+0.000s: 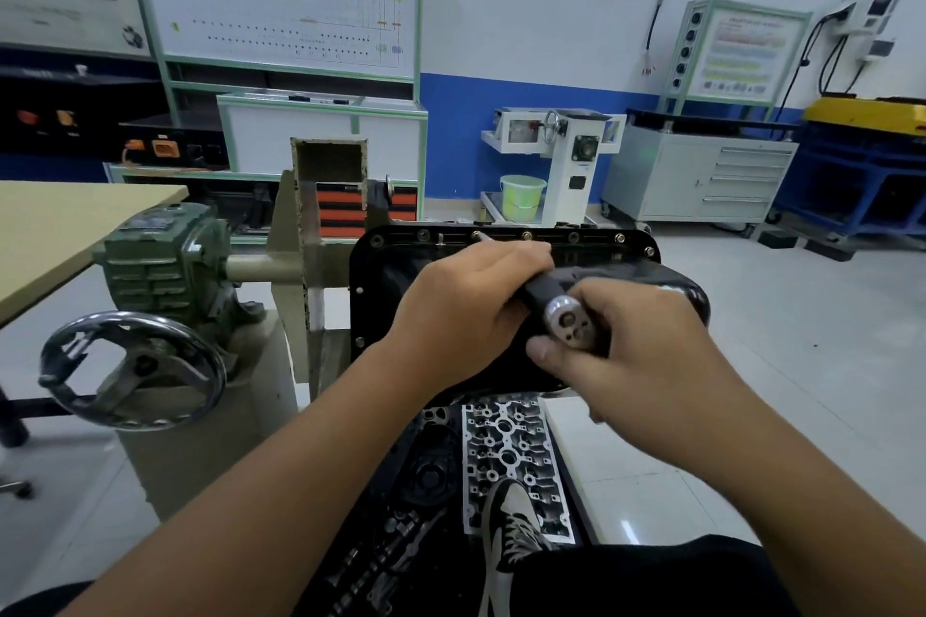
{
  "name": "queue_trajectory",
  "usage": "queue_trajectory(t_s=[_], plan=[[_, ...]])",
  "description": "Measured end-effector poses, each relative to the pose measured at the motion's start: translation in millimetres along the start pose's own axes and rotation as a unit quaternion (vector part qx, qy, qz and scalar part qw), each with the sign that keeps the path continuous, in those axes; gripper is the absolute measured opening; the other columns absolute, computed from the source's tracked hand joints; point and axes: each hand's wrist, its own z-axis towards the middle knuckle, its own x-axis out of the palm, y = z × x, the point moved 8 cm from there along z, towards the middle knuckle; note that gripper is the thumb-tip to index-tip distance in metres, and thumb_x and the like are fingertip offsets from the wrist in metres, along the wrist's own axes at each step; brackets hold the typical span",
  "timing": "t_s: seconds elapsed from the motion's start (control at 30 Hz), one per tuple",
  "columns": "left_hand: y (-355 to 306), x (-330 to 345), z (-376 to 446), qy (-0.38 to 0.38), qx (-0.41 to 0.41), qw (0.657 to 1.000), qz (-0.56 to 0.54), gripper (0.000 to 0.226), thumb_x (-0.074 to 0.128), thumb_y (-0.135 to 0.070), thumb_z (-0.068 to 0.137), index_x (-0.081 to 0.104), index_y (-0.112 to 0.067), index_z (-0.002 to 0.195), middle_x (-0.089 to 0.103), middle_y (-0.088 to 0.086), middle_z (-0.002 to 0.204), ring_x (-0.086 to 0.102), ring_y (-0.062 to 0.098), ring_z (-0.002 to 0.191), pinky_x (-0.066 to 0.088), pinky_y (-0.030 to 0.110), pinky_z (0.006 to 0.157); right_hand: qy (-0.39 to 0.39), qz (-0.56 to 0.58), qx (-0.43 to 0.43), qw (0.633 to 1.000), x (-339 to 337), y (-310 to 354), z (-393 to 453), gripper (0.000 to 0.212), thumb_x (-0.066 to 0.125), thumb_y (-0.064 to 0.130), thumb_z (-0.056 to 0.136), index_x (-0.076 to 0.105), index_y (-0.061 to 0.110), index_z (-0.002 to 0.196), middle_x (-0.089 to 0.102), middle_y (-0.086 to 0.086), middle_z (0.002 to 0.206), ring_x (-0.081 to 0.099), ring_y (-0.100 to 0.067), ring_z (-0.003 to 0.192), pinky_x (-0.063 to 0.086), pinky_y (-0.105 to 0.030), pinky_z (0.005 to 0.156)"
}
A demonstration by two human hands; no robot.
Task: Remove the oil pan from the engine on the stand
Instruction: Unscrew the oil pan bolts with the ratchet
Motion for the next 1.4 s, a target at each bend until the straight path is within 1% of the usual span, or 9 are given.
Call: queue_trajectory(t_s=[0.1, 0.23, 0.43, 0.73, 0.9, 1.0, 1.13, 1.3, 1.4], plan=[[-7, 3, -7, -0.024, 0.028, 0.997, 0.067, 0.027, 0.075, -0.016, 0.09, 0.075, -0.005, 0.115, 0.074, 0.009, 0.124, 0.071, 0.027, 0.112, 0.058, 0.046, 0.085, -0.075, 0.017, -0.014, 0.997, 4, 0, -14, 0.04, 0.066, 0.065, 0.076, 0.046, 0.033, 0.062, 0.059, 0.029, 0.067, 0.056, 0.0, 0.059, 0.038, -0.011, 0.052], [-15, 2, -19, -0.086, 0.033, 0.99, 0.104, 0.029, 0.078, -0.013, 0.083, 0.076, -0.001, 0.11, 0.074, 0.015, 0.113, 0.072, 0.033, 0.099, 0.057, 0.047, 0.08, -0.117, 0.067, -0.011, 0.991, 14, -4, -21, 0.036, 0.061, 0.057, 0.084, 0.043, 0.033, 0.065, 0.059, 0.024, 0.064, 0.055, -0.005, 0.053, 0.038, -0.012, 0.048], [-10, -1, -20, -0.098, 0.005, 0.991, 0.096, 0.029, 0.08, -0.005, 0.081, 0.075, 0.003, 0.109, 0.075, 0.017, 0.11, 0.073, 0.033, 0.098, 0.059, 0.045, 0.083, -0.107, 0.09, 0.014, 0.99, 21, -7, -10, 0.041, 0.051, 0.067, 0.081, 0.044, 0.029, 0.067, 0.058, 0.022, 0.063, 0.052, -0.008, 0.053, 0.04, -0.018, 0.051], [-10, -3, -24, -0.122, 0.009, 0.988, 0.094, 0.026, 0.079, 0.004, 0.082, 0.075, 0.006, 0.108, 0.074, 0.019, 0.108, 0.072, 0.034, 0.099, 0.058, 0.042, 0.088, -0.114, 0.101, 0.009, 0.988, 24, -6, -12, 0.038, 0.054, 0.062, 0.086, 0.044, 0.03, 0.068, 0.057, 0.021, 0.063, 0.052, -0.009, 0.052, 0.038, -0.018, 0.048], [-9, -2, -19, -0.106, -0.02, 0.989, 0.098, 0.029, 0.078, 0.005, 0.082, 0.075, 0.002, 0.111, 0.075, 0.014, 0.111, 0.072, 0.033, 0.098, 0.059, 0.044, 0.084, -0.126, 0.123, 0.015, 0.984, 24, -11, -7, 0.034, 0.062, 0.049, 0.092, 0.049, 0.027, 0.07, 0.059, 0.022, 0.064, 0.054, -0.006, 0.053, 0.039, -0.013, 0.049], [-8, -4, -17, -0.104, -0.031, 0.99, 0.093, 0.028, 0.077, 0.005, 0.084, 0.075, 0.002, 0.112, 0.075, 0.014, 0.112, 0.072, 0.033, 0.099, 0.059, 0.044, 0.085, -0.124, 0.13, 0.016, 0.984, 25, -11, -4, 0.033, 0.059, 0.053, 0.09, 0.052, 0.026, 0.073, 0.062, 0.019, 0.068, 0.056, -0.008, 0.056, 0.042, -0.016, 0.051], [-7, -4, -14, -0.095, -0.033, 0.991, 0.093, 0.028, 0.076, 0.007, 0.082, 0.074, 0.002, 0.11, 0.074, 0.013, 0.108, 0.071, 0.034, 0.097, 0.058, 0.045, 0.085, -0.104, 0.082, -0.003, 0.991, 20, -11, 2, 0.036, 0.055, 0.058, 0.089, 0.048, 0.027, 0.073, 0.056, 0.01, 0.059, 0.056, -0.011, 0.058, 0.04, -0.022, 0.052], [-10, 0, -16, -0.072, -0.014, 0.99, 0.116, 0.03, 0.075, 0.006, 0.079, 0.073, 0.004, 0.109, 0.072, 0.015, 0.105, 0.068, 0.036, 0.092, 0.057, 0.046, 0.079, -0.021, -0.028, -0.044, 0.998, 14, -11, 7, 0.045, 0.044, 0.071, 0.086, 0.049, 0.026, 0.083, 0.061, 0.008, 0.071, 0.06, -0.017, 0.067, 0.051, -0.044, 0.062], [-12, 2, -17, -0.071, -0.012, 0.988, 0.133, 0.031, 0.076, 0.002, 0.079, 0.073, 0.003, 0.11, 0.072, 0.015, 0.104, 0.068, 0.036, 0.091, 0.058, 0.047, 0.074, -0.01, -0.088, -0.072, 0.993, 11, -12, 6, 0.041, 0.051, 0.066, 0.092, 0.04, 0.029, 0.08, 0.056, 0.011, 0.067, 0.056, -0.015, 0.063, 0.046, -0.04, 0.057]])
